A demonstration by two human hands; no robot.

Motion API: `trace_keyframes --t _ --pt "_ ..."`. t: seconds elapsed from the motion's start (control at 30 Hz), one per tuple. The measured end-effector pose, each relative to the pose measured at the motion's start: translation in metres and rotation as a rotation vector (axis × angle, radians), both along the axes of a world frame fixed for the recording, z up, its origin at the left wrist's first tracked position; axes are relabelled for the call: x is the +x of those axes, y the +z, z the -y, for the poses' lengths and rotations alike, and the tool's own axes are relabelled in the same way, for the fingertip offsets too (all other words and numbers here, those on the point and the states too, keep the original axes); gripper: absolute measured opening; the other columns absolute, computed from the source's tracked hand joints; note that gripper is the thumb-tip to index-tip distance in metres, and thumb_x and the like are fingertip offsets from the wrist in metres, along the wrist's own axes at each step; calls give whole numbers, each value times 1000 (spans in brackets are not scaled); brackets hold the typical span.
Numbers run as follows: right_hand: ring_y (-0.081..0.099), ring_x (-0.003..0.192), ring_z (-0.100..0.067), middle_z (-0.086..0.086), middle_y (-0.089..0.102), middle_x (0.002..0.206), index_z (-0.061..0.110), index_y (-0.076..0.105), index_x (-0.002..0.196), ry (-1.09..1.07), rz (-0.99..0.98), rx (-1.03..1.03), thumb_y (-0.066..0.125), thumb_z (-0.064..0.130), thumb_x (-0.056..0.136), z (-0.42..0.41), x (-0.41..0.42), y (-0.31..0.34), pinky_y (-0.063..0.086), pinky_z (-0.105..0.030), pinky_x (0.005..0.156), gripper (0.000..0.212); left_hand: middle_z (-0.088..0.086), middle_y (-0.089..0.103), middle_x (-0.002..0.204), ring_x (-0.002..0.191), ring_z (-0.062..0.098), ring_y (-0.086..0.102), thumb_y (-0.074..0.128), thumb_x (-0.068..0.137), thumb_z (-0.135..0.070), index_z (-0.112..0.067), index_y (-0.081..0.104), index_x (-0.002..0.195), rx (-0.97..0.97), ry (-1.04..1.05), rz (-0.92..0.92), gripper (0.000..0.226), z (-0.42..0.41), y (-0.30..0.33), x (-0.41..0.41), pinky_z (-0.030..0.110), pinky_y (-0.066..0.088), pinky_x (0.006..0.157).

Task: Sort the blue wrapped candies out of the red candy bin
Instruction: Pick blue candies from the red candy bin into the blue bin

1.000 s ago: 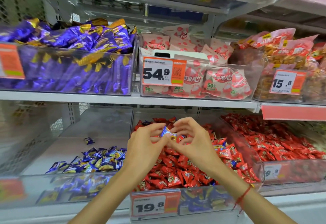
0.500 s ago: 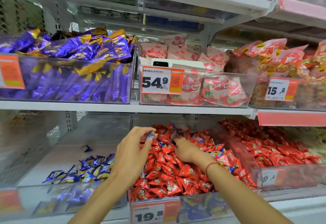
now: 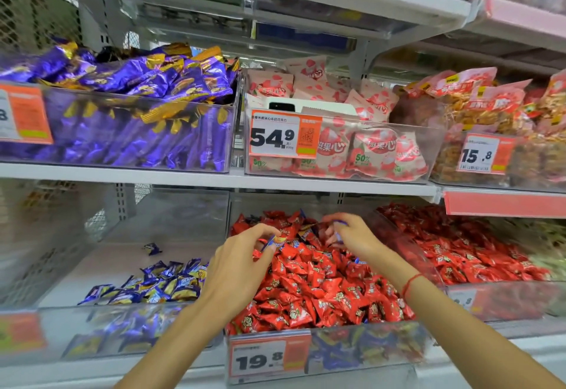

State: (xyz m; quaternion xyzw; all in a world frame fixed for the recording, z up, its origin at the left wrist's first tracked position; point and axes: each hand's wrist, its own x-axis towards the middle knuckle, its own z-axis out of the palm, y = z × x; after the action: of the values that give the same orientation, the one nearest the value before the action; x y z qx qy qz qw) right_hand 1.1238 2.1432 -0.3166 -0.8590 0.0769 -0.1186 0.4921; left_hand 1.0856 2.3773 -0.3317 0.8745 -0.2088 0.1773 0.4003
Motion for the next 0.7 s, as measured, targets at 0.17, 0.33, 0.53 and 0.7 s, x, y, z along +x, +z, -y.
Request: trace_keyframes --t 0.17,0.33,0.53,0.7 --pt "61 102 -26 -10 64 117 21 56 131 67 -135 -735 46 30 96 -12 34 -2 49 -29 85 38 -20 60 76 46 -5 51 57 95 -31 -46 59 108 -35 -78 13 19 2 -2 -1 17 37 52" --pt "55 118 -28 -7 57 130 22 63 120 -60 -138 -915 61 34 88 -23 44 -20 45 -34 96 34 -24 64 93 48 0 56 57 94 -31 -47 59 106 -38 -91 47 19 0 1 -4 20 42 55" --pt "51 65 -15 0 58 72 17 65 93 -27 52 -307 61 35 92 -8 5 -2 36 -26 59 18 -23 66 97 77 -3 63 61 92 -29 -46 61 101 -133 -64 -18 19 2 -3 1 31 52 74" --pt "49 68 -12 -4 58 98 12 63 111 72 -1 485 53 23 98 -17 -29 21 40 -24 65 19 -22 68 97 88 -9 60 64 90 -25 -39 65 97 -183 -89 -77 16 7 9 0 24 49 77"
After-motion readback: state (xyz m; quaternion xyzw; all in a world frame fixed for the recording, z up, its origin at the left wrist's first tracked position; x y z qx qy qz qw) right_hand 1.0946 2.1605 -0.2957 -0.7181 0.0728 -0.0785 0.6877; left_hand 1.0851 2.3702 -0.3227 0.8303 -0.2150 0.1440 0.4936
